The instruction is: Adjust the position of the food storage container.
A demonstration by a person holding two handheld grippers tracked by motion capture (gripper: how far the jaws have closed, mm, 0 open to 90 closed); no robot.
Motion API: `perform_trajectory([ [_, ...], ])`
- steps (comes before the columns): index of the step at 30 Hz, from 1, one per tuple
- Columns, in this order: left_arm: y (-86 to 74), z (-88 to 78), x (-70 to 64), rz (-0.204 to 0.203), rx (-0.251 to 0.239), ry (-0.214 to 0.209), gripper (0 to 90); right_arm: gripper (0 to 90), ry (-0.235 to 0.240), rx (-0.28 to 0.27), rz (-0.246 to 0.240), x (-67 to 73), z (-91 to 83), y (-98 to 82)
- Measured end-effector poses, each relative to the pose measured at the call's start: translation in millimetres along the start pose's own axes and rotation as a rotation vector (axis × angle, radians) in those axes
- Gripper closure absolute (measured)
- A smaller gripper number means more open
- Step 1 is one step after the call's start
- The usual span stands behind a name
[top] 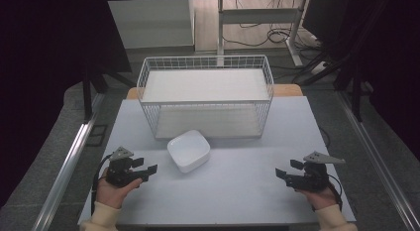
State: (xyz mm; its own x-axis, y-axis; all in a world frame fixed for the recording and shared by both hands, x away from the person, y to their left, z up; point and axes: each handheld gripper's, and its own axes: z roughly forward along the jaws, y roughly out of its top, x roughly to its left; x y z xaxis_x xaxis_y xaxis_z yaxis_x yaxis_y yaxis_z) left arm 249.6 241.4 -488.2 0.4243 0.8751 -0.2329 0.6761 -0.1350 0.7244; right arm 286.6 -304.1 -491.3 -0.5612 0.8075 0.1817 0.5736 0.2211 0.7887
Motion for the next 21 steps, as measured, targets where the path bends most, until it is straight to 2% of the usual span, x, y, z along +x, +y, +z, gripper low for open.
perform_trajectory([
  [7, 3.2, -5.8, -1.1, -0.004, -0.013, 0.012, 37.1, 24.8, 0.012, -0.004, 0.012, -1.1, -0.7, 0.5],
  [10, 0.5, -12.9, -2.6, -0.010, -0.022, 0.010, 41.5, 24.8, 0.011, -0.012, 0.012, -1.6, -2.8, 0.9],
  [14, 0.2, -17.0, 0.7, -0.022, -0.031, 0.030, 49.1, 24.9, 0.010, -0.021, 0.023, -3.4, -4.0, 1.4],
  [21, 22.0, -20.5, -1.6, -0.005, -0.071, 0.022, 57.4, 24.9, 0.006, -0.017, 0.017, -2.2, -0.6, 2.1],
])
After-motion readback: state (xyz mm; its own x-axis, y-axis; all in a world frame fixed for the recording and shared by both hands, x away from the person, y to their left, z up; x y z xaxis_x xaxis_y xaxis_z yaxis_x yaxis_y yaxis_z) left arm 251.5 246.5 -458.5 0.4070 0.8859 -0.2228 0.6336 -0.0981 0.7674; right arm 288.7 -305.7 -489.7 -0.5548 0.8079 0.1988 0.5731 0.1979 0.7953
